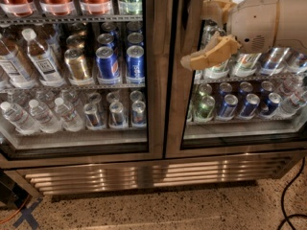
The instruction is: Open right fridge door
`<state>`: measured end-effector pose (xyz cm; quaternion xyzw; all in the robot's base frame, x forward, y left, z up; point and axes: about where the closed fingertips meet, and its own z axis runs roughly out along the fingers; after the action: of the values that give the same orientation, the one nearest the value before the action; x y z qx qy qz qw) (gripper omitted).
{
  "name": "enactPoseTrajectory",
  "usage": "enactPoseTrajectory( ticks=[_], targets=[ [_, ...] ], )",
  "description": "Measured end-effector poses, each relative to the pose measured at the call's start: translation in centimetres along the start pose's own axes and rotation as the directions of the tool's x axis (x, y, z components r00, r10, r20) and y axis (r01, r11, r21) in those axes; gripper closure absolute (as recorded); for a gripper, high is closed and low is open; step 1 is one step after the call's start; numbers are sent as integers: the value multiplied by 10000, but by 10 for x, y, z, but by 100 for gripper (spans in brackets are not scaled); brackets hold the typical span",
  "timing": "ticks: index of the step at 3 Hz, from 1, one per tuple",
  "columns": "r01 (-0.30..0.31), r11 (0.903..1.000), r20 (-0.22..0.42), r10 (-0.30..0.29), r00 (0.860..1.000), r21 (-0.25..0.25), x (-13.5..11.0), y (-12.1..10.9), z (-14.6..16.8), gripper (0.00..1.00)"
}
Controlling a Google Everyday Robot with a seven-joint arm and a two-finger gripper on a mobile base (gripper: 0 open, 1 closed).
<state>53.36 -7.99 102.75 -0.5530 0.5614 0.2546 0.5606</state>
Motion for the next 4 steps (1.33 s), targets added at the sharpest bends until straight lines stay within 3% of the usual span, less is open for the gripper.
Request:
enactPoseTrajectory(
  ticks=[3,4],
  targets=[
    [-188,9993,127,192,9997,-317,6,6,2,17],
    [-249,9982,362,269,9990,-551,7,9,11,36]
  ],
)
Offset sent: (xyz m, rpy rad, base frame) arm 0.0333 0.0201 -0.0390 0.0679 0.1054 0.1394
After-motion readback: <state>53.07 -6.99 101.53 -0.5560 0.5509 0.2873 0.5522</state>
